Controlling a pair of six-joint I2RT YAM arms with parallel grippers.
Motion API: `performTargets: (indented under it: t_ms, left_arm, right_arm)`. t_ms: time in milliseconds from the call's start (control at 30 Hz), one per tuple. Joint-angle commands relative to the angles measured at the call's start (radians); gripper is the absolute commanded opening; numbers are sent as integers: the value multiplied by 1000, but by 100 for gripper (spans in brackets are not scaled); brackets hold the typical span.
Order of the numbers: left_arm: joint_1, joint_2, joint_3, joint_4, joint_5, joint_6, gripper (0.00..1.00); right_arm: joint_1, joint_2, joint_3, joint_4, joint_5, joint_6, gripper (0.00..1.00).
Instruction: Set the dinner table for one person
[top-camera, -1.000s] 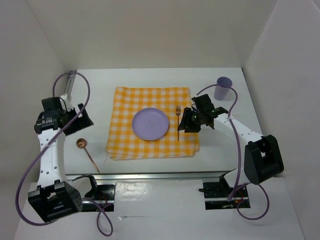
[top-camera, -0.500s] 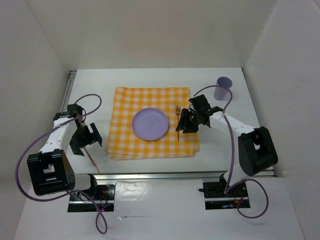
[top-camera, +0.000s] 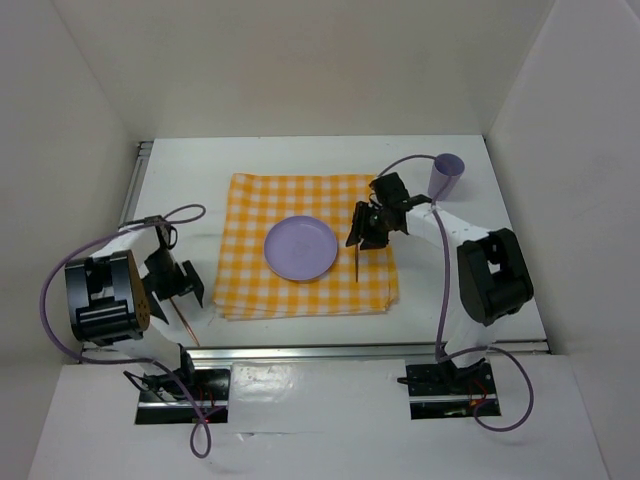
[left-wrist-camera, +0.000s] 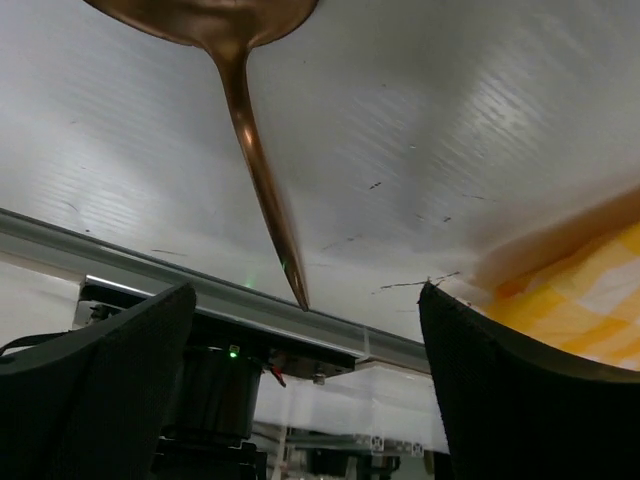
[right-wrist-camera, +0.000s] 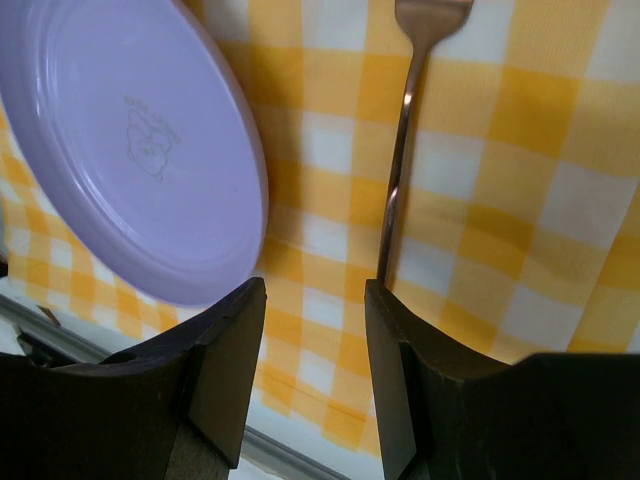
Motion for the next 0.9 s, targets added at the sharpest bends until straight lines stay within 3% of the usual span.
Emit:
performTargets:
  t_ms: [0,67,133,333,433,567,667,800,867]
  left_arm:
    - [3,61,-4,-12,23,-26,94]
    - [3,89,-4,-12,23,-26,86]
    - [3,120,5,-12,14,-26,63]
    - [3,153,53,-12,14,23,40]
    - [3,240,135,7,14,72,34]
    - [3,307,185,16,-72,72,36]
    - [0,331,185,42,-32,100,36]
    - [-22,342,185,64,-20,126,23]
    - [-22,351,185,91,-38,140,6]
  right_arm:
    - [-22,52,106,-33,31,-43,52]
    - [-31,95,137,-51,31,-54,52]
    - [-40,119,183,-67,21,-63,52]
    - [-85,185,292,-118,21,-83,52]
    - [-103,186,327,-139,42,-83,52]
    - [-103,175,347,-159,60,-83,52]
    - [-112,149,347,-159,76,-92,52]
    - [-122,123,337,-168,100,-92,52]
    - [-122,103,337,-168,110,-101,52]
